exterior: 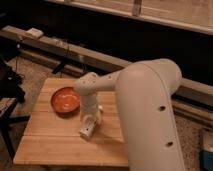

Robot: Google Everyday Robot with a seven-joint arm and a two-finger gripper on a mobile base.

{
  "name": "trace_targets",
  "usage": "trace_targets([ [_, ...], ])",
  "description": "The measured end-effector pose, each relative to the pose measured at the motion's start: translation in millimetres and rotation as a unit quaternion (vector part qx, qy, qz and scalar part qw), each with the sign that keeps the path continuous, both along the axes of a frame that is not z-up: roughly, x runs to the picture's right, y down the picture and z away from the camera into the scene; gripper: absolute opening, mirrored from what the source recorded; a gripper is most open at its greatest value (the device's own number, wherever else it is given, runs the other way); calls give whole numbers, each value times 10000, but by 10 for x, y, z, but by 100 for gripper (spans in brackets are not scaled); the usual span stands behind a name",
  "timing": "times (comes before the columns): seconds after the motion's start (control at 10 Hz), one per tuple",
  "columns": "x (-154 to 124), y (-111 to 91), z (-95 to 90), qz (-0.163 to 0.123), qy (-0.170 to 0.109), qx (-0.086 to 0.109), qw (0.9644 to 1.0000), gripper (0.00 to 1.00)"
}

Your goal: Place the bottle in the ceramic bowl

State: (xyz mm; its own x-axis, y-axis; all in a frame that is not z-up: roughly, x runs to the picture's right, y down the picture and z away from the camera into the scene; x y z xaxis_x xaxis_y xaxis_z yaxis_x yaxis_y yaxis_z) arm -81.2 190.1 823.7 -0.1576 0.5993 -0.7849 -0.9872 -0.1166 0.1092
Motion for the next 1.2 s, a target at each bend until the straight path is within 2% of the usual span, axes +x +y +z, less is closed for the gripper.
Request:
trace_targets([
  [0.4,36,102,104,75,4,-77,9999,65],
  [0.7,45,102,156,109,19,-77,9999,64],
  [1.2,110,-61,138,260,50,-10,9997,18],
])
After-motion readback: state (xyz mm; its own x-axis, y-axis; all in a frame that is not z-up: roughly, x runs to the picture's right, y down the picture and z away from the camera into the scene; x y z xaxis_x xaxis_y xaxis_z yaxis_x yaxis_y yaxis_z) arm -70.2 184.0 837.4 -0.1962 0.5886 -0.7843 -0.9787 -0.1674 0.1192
